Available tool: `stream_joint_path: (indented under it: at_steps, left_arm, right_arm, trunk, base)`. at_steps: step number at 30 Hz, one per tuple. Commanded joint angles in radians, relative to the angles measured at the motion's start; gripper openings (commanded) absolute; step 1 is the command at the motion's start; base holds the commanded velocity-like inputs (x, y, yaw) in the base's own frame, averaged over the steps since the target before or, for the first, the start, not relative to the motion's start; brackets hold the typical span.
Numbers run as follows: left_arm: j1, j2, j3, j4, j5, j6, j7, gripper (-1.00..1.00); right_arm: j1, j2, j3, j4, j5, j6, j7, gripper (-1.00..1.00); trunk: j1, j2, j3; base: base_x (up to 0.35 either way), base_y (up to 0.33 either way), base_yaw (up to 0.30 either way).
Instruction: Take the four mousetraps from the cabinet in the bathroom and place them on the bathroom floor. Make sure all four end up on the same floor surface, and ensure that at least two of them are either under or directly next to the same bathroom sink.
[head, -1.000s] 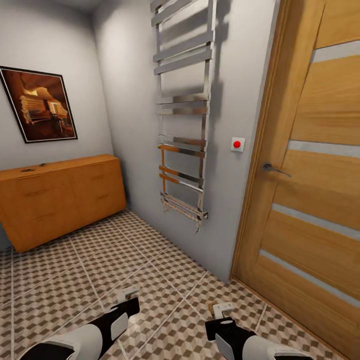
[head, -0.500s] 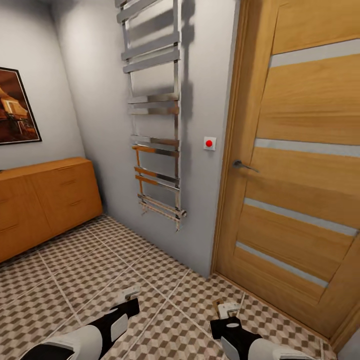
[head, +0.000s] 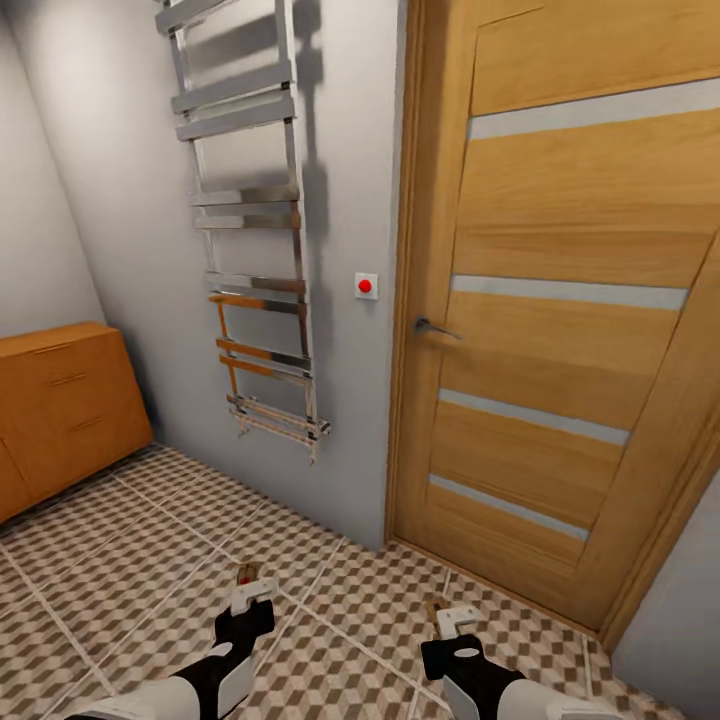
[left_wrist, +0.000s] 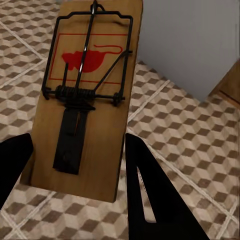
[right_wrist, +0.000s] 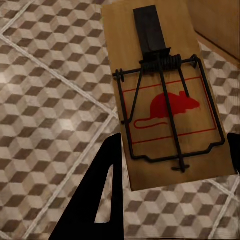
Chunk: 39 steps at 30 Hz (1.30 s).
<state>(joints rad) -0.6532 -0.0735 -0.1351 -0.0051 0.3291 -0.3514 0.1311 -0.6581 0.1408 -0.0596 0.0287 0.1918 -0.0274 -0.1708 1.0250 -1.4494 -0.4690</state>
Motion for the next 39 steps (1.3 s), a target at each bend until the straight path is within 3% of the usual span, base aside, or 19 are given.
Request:
stream_joint_path:
  at_steps: [1,10,19,23,39]
  left_arm:
    - [0.0,0.0,-0.009,0.0,-0.001,-0.005,0.006,-1.0]
    - [0.008,-0.003,-0.01,0.0,-0.031,-0.007,0.058,-1.0]
    - [0.01,-0.02,-0.011,0.0,-0.075,0.006,0.059,-1.0]
    - [0.011,-0.023,-0.011,0.001,-0.09,0.042,0.058,-1.0]
    - [0.014,-0.026,-0.011,0.0,-0.097,0.072,0.055,-1.0]
  right_arm:
    - [-0.002,0.0,-0.006,0.003,0.008,-0.003,-0.004,-1.0]
    - [-0.002,-0.001,-0.006,0.003,0.008,0.0,-0.004,-1.0]
    - [-0.002,-0.001,-0.006,0.002,0.008,0.0,-0.004,-1.0]
    - [-0.002,-0.001,-0.007,0.003,0.007,0.001,-0.004,-1.0]
    - [-0.002,-0.001,-0.006,0.003,0.006,0.001,-0.004,-1.0]
  trunk:
    - [0.0,-0.001,-0.001]
    - [0.0,-0.001,-0.001]
    - [0.0,-0.001,-0.001]
    - [0.0,-0.001,-0.001]
    - [0.0,-0.001,-0.001]
  base:
    - [0.0,0.0,-0.3]
    - [0.0,0.0,-0.3]
    - [0.0,0.0,-0.3]
    - [0.0,0.0,-0.3]
    - [0.0,0.0,-0.3]
